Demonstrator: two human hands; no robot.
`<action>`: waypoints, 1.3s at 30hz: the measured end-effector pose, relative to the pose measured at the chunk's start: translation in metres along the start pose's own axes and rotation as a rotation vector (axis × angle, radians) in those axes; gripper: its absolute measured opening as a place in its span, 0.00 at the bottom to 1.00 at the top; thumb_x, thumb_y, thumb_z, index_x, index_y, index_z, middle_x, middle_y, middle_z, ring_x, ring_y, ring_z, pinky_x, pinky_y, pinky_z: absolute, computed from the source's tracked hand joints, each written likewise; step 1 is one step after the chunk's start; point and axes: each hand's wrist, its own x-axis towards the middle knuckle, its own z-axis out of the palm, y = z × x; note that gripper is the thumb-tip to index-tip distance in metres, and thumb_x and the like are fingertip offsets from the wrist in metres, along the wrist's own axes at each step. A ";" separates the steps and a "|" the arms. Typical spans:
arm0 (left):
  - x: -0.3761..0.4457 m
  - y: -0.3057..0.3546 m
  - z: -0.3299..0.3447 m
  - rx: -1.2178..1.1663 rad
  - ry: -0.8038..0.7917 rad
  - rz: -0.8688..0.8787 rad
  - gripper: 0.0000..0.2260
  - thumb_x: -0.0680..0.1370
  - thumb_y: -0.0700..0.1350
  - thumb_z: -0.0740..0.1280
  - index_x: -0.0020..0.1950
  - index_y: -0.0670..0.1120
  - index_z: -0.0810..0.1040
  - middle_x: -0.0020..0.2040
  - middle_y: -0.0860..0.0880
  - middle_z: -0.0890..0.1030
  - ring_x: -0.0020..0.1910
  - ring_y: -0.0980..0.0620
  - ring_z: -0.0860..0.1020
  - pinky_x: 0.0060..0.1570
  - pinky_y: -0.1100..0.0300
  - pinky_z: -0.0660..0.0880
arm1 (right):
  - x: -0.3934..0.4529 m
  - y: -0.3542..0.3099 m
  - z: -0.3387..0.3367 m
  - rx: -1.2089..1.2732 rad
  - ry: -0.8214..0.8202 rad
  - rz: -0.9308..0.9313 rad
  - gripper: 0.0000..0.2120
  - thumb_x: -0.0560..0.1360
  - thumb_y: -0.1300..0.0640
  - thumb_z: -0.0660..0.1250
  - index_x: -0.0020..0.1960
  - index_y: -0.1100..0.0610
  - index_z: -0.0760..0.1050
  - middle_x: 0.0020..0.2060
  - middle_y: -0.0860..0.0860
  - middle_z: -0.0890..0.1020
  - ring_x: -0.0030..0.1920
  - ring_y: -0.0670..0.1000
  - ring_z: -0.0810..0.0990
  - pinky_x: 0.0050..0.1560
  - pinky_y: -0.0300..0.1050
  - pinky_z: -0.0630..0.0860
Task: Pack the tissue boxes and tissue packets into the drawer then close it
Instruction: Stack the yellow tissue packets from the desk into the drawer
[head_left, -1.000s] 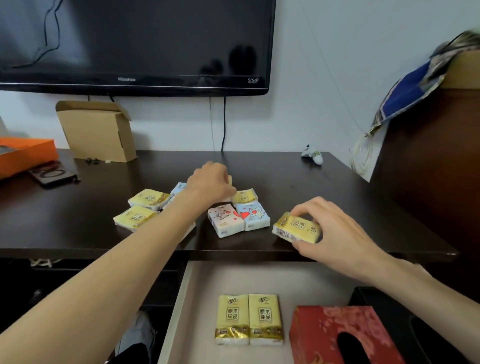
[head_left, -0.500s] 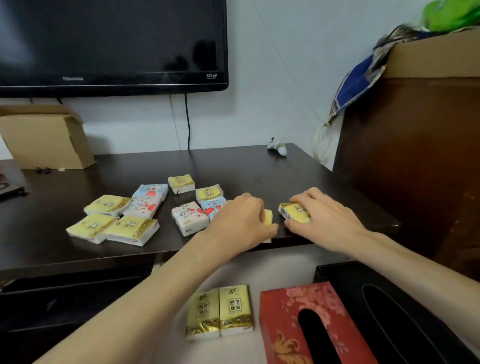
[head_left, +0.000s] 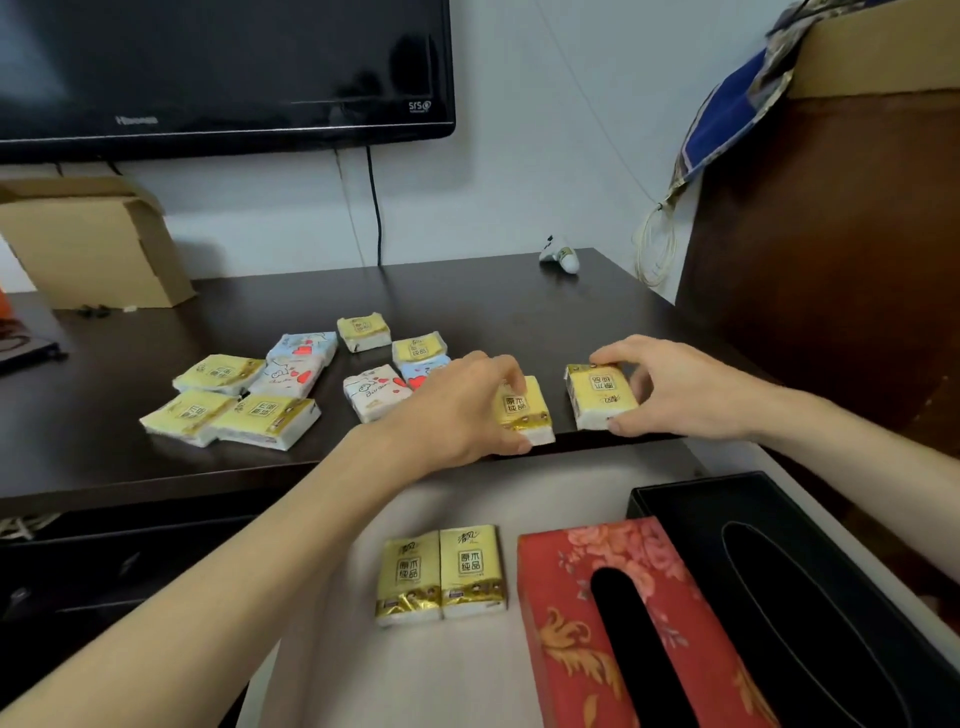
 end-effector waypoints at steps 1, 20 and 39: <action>-0.002 0.001 -0.001 -0.013 0.011 0.002 0.27 0.68 0.54 0.79 0.63 0.50 0.74 0.55 0.50 0.74 0.51 0.49 0.74 0.49 0.55 0.70 | -0.001 0.001 0.002 0.035 0.023 -0.022 0.38 0.68 0.55 0.81 0.75 0.49 0.71 0.49 0.38 0.76 0.45 0.38 0.78 0.43 0.27 0.70; -0.104 -0.026 -0.006 -0.040 0.104 0.005 0.39 0.64 0.64 0.77 0.72 0.56 0.69 0.58 0.60 0.66 0.53 0.60 0.74 0.51 0.65 0.73 | -0.039 -0.053 0.033 -0.021 0.047 -0.167 0.37 0.63 0.30 0.72 0.69 0.34 0.66 0.54 0.36 0.69 0.51 0.38 0.75 0.47 0.42 0.76; -0.092 -0.041 -0.002 -0.015 0.177 -0.053 0.41 0.65 0.67 0.74 0.74 0.54 0.66 0.63 0.57 0.68 0.58 0.57 0.72 0.55 0.53 0.77 | 0.025 -0.060 0.009 -0.218 -0.194 0.046 0.29 0.78 0.48 0.69 0.78 0.48 0.66 0.73 0.53 0.72 0.69 0.56 0.72 0.67 0.54 0.70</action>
